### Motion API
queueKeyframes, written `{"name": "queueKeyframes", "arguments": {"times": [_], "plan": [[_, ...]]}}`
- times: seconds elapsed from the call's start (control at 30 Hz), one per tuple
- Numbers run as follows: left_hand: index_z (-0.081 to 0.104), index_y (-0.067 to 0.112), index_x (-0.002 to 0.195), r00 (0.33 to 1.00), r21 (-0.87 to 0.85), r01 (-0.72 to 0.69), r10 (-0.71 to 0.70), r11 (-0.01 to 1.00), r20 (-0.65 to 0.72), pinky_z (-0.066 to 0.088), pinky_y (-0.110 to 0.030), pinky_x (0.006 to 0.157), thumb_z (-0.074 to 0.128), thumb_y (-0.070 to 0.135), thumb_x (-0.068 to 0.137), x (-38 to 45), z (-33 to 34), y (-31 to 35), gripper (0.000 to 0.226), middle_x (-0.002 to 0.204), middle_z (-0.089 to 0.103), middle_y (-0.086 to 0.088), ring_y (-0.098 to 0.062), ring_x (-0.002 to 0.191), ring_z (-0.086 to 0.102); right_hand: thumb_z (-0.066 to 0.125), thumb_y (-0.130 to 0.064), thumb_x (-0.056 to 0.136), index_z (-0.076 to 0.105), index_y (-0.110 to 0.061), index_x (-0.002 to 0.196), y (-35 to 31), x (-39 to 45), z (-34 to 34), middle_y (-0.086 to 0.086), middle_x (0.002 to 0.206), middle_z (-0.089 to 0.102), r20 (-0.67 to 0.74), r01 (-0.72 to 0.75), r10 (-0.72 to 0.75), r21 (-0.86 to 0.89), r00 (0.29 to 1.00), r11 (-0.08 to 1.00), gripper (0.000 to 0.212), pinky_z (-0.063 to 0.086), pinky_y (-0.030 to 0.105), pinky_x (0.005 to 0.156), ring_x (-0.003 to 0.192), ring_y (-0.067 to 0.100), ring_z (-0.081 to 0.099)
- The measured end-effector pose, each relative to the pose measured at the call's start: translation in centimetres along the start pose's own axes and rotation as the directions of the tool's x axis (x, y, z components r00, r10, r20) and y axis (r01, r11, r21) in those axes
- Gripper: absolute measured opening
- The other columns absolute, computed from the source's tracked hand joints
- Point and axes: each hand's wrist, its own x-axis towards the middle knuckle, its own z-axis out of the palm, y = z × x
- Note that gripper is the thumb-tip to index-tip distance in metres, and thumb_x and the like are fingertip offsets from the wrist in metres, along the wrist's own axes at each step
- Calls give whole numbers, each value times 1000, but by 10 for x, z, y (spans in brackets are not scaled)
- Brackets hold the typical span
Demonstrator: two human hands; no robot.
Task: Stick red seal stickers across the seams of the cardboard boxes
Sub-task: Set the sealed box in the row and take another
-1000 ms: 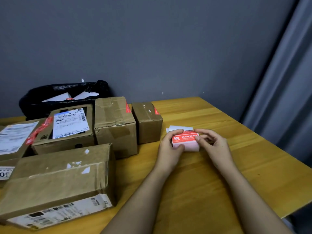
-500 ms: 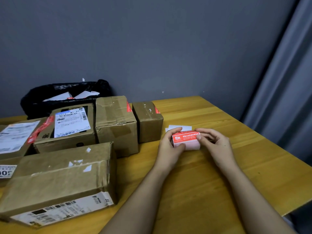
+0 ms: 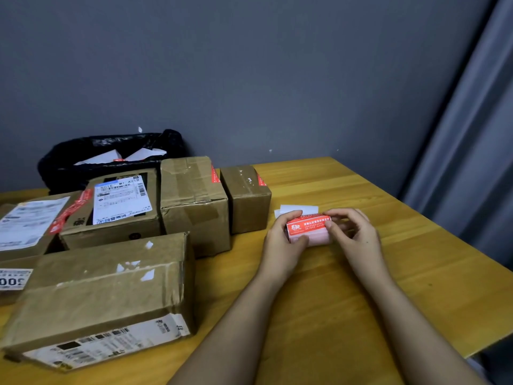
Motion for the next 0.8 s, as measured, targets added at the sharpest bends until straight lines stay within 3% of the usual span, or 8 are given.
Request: {"name": "queueKeyframes", "arguments": {"times": [0.1, 0.23, 0.4, 0.57, 0.7, 0.8], "plan": [[56, 7, 123, 1000, 1, 5, -5, 1000, -1, 45, -5, 78, 58, -15, 79, 0, 0, 0, 49, 115, 57, -2, -12, 101, 55, 69, -6, 85, 68, -29, 96, 0, -1, -1, -7, 100, 57, -24, 24, -26, -65, 999, 998, 26, 45, 9, 72, 77, 0, 56], [56, 10, 121, 1000, 2, 1, -1, 1000, -5, 44, -5, 79, 58, -16, 78, 0, 1, -1, 50, 117, 56, -2, -13, 104, 55, 71, -15, 85, 70, -28, 98, 0, -4, -1, -18, 97, 53, -41, 46, -55, -207, 998, 977, 18, 50, 23, 74, 80, 4, 57], [56, 12, 122, 1000, 28, -1, 1, 1000, -13, 45, -6, 82, 58, -15, 78, -1, 1, -1, 51, 117, 56, 0, -12, 105, 55, 72, -18, 83, 72, -22, 95, -4, -5, 0, -8, 97, 56, -76, 77, -104, -298, 992, 951, 13, 52, 37, 75, 88, 12, 59], [56, 12, 124, 1000, 61, -9, 10, 998, -24, 44, -6, 82, 58, -13, 78, -1, 1, 0, 52, 117, 56, 3, -11, 105, 55, 74, -13, 80, 69, -20, 84, -6, -5, 2, -6, 93, 58, -67, 115, -148, -354, 987, 928, 10, 51, 37, 73, 91, 17, 59], [56, 14, 124, 998, 86, -14, 19, 996, -55, 46, -15, 87, 58, -11, 78, -2, 2, 0, 52, 115, 57, 4, -12, 106, 56, 74, -10, 80, 66, -19, 84, -11, -8, 4, -7, 92, 60, -51, 177, -213, -387, 976, 905, 13, 47, 32, 74, 90, 15, 57], [56, 14, 125, 998, 89, -13, 19, 996, -66, 46, -11, 83, 58, -9, 80, -1, 2, 0, 51, 116, 57, 3, -11, 104, 57, 72, -10, 81, 63, -19, 84, -15, -11, 5, -9, 87, 60, -31, 222, -260, -429, 965, 876, 13, 43, 29, 72, 86, 13, 54]]}}
